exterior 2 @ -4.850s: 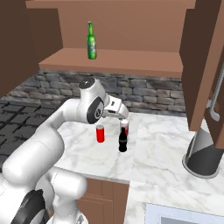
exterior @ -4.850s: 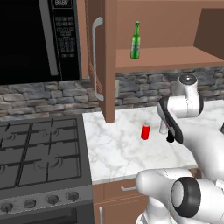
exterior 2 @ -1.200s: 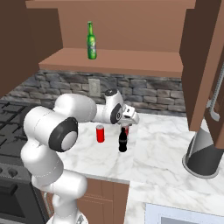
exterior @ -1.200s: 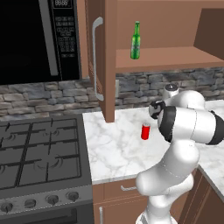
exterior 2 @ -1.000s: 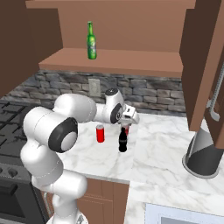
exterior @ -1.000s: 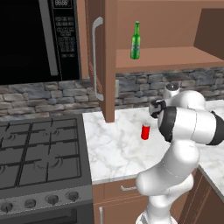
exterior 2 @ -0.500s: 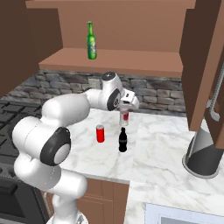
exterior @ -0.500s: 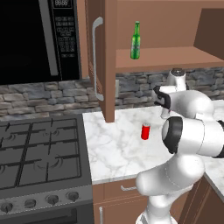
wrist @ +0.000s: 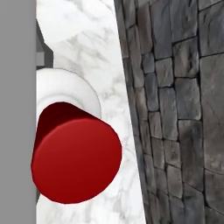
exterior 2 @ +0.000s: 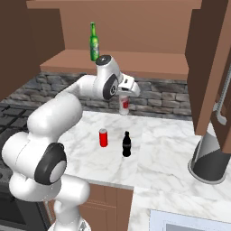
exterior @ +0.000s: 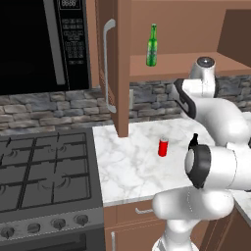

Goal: Sort all alcoholic drinks to one cabinet, and non-alcoholic drinks to the other.

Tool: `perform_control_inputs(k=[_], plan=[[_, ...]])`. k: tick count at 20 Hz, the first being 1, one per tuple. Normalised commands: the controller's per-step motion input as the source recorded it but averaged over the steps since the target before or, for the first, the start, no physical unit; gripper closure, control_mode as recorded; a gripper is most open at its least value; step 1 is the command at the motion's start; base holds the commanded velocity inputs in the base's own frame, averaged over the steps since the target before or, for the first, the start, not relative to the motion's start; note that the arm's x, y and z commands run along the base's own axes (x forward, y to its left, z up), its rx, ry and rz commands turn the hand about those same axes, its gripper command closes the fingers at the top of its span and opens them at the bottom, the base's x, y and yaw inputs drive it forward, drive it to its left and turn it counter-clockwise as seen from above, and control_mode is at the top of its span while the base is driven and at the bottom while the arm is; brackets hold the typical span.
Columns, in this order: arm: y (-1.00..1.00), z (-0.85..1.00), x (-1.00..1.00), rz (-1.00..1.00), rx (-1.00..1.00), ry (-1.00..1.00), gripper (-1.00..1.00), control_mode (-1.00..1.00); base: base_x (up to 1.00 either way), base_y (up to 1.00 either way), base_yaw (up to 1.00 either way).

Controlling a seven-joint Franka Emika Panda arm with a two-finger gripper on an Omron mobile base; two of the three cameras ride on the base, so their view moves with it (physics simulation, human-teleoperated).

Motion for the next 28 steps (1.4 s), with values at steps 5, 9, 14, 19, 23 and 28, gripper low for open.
perform_control_inputs(k=[5,9,14,19,23,28], plan=[[0.37,0.45,-0.49,0.00,0.00,-0.07,1.00,-1.00,0.00,0.00,0.00],[0.30,0.56,-0.43,0.00,0.00,-0.10,1.00,-1.00,0.00,0.00,0.00],[0.19,0.86,-0.16,0.00,0.00,-0.12,1.00,-1.00,0.00,0.00,0.00],[0.06,0.90,0.00,0.00,0.00,-0.11,1.00,-1.00,0.00,0.00,0.00],[0.09,0.71,0.00,0.00,-0.01,-0.09,1.00,-1.00,0.00,0.00,0.00],[0.04,0.36,0.04,0.00,-0.03,-0.05,1.00,-1.00,0.00,0.00,0.00]])
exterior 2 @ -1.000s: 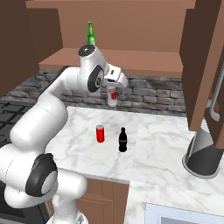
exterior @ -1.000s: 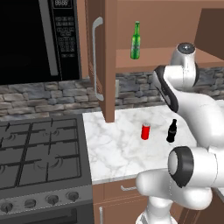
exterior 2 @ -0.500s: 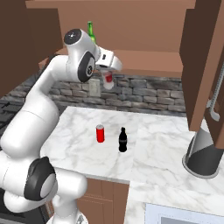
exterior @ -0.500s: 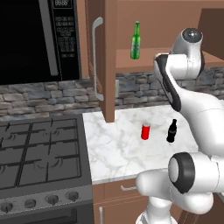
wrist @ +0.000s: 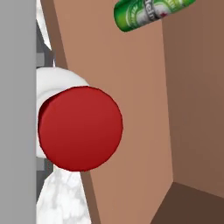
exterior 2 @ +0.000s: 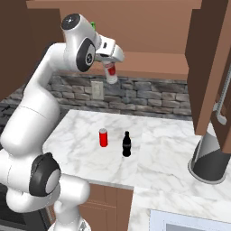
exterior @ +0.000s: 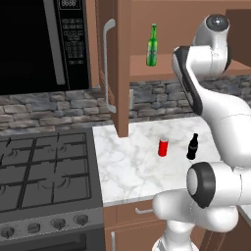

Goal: Sort all alcoholic drinks to one cabinet, and non-alcoholic drinks to the other.

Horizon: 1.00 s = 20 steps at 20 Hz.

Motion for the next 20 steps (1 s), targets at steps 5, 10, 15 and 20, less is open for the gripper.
perform_control_inputs(k=[5,10,15,20], plan=[[0.00,0.35,0.15,0.00,-0.05,-0.05,1.00,-1.00,0.00,0.00,0.00],[0.01,0.58,0.01,0.00,-0.05,-0.09,1.00,-1.00,0.00,0.00,0.00],[0.02,0.51,0.00,0.00,-0.04,-0.10,1.00,-1.00,0.00,0.00,0.00],[0.00,0.10,0.25,0.00,-0.02,-0.04,1.00,-1.00,0.00,0.00,0.00]])
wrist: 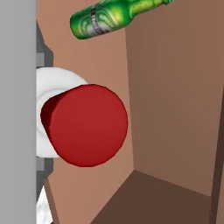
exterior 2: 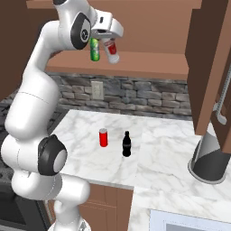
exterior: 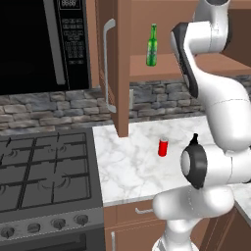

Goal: Sort all alcoholic drinks to one cabinet, and non-alcoholic drinks to the other.

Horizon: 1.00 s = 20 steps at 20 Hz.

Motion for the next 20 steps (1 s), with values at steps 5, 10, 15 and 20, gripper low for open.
perform_control_inputs(k=[5,10,15,20], plan=[[0.00,-0.24,0.70,0.00,0.00,0.00,1.00,-1.00,0.00,0.00,0.00],[0.00,-0.28,0.76,0.00,0.00,0.00,1.00,-1.00,0.00,0.00,0.00],[0.00,-0.13,0.49,0.00,0.00,0.00,1.00,-1.00,0.00,0.00,0.00],[0.00,-0.08,0.32,0.00,0.00,0.00,1.00,-1.00,0.00,0.00,0.00]])
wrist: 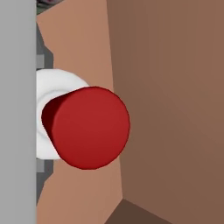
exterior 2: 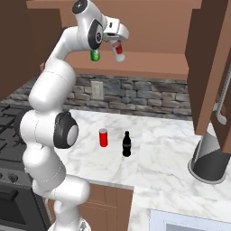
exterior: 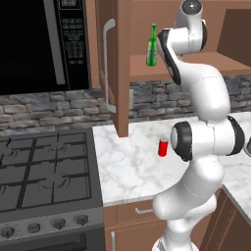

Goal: Sort all alcoholic drinks to one cabinet, and non-alcoholic drinks to the other.

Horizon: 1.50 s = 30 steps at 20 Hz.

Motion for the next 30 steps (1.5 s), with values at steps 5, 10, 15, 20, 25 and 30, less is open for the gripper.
perform_control_inputs(k=[5,10,15,20,25,30], plan=[[0.00,-0.16,0.17,0.00,0.00,0.00,-1.00,-1.00,0.00,0.00,0.00],[-0.01,-0.09,0.03,0.00,0.00,0.00,-1.00,-1.00,0.00,0.00,0.00],[-0.07,0.00,0.00,0.00,0.00,0.00,-1.00,-1.00,0.00,0.00,0.00],[-0.13,0.00,0.00,0.00,0.00,0.00,-1.00,-1.00,0.00,0.00,0.00],[-0.15,-0.03,0.02,0.00,0.00,0.00,-1.00,-1.00,0.00,0.00,0.00],[-0.08,-0.08,0.15,0.00,0.00,-0.04,-1.00,-1.00,0.00,0.00,0.00]])
